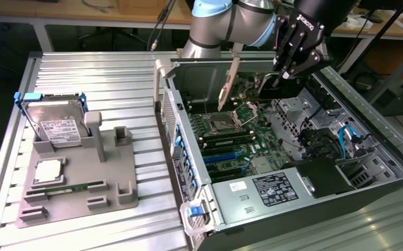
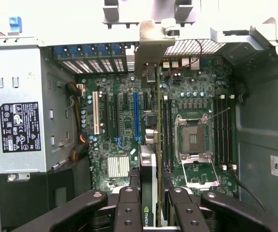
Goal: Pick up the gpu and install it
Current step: 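Insert the gpu into the slot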
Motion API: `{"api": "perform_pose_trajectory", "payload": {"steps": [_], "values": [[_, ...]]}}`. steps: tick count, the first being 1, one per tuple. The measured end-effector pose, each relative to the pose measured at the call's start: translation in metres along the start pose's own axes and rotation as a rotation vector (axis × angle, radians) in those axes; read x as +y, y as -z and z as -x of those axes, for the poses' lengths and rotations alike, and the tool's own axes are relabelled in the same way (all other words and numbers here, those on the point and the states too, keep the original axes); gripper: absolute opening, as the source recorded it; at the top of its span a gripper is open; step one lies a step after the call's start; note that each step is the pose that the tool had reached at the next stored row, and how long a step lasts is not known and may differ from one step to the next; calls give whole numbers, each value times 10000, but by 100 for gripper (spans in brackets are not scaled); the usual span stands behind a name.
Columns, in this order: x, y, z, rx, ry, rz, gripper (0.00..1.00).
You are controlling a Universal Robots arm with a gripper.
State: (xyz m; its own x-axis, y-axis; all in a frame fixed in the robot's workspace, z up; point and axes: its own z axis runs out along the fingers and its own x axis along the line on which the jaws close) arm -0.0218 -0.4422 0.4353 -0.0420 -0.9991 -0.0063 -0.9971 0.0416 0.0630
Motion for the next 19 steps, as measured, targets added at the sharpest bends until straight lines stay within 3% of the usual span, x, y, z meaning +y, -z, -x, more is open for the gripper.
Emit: {"api": "perform_pose_trajectory", "payload": {"steps": [19], "values": [[-2,-25,0,3,55,1,27]]}}
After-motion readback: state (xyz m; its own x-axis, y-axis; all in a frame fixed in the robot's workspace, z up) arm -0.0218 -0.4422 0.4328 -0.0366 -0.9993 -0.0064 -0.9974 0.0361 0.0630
